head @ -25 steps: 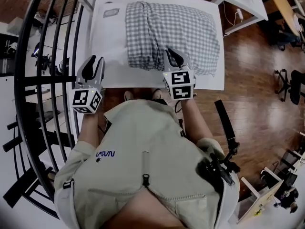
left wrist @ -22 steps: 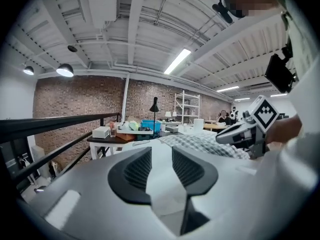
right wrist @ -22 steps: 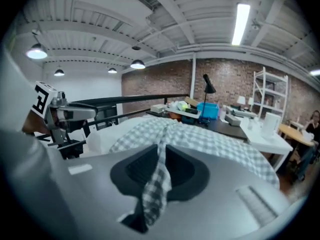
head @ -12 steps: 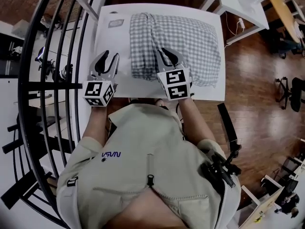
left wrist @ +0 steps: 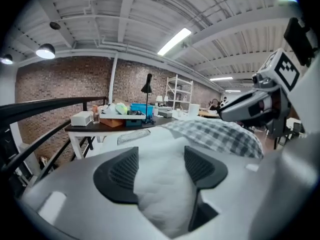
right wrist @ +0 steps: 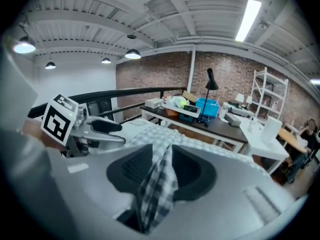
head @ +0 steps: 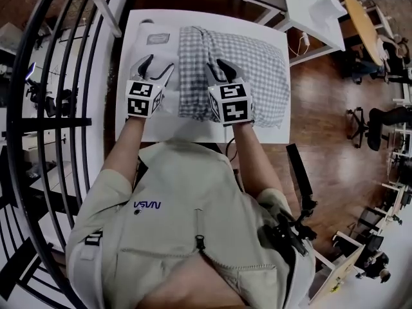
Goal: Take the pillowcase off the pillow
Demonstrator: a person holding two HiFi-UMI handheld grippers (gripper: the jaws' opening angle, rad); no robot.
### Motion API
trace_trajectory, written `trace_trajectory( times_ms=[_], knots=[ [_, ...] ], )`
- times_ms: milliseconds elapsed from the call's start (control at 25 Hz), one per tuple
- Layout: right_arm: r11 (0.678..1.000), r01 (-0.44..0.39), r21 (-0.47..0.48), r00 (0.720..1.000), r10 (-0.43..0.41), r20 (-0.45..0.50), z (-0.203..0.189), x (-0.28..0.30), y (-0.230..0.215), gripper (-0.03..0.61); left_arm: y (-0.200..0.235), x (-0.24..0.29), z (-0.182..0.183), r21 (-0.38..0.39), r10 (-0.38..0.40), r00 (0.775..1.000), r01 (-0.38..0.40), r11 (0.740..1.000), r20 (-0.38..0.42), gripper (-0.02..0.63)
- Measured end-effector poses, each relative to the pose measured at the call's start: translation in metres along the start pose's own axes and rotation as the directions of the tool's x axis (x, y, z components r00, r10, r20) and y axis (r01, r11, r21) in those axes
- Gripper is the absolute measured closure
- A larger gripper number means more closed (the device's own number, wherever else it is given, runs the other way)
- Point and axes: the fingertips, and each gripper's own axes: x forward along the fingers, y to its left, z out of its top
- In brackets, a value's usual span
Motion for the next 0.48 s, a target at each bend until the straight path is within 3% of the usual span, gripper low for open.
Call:
trace_trajectory(
  times_ms=[80, 200, 240, 320, 480],
  knots=[
    [1.000, -0.023, -0.018, 0.998, 0.022, -0.065, -0.008, 0.021, 0.004, 0.440, -0.004, 0.004, -0.013, 0.001, -0.011, 0.999, 0.011, 1.000, -0.053, 0.365],
    [0.993, -0.052, -0.108, 0.983, 0.032, -0.179, -0.023, 0.044, 0.013, 0.430, -0.013, -0.005, -0.021, 0.011, -0.014, 0.997, 0.015, 1.000, -0.077, 0.552],
    [0.989, -0.050, -0.142, 0.981, 0.022, -0.192, -0.025, 0.046, 0.013, 0.475, -0.016, -0.010, -0.019, 0.018, -0.009, 0.998, 0.010, 1.000, -0.069, 0.588],
    [0.984, -0.029, -0.177, 0.984, -0.003, -0.179, -0.022, 0.045, 0.009, 0.546, -0.018, -0.021, -0.011, 0.034, 0.015, 0.999, -0.014, 0.999, -0.031, 0.596],
    [0.983, 0.079, -0.164, 0.989, -0.098, -0.112, -0.007, 0.028, -0.028, 0.557, -0.014, -0.052, 0.007, 0.000, 0.068, 0.996, -0.068, 0.998, 0.066, 0.597]
  ],
)
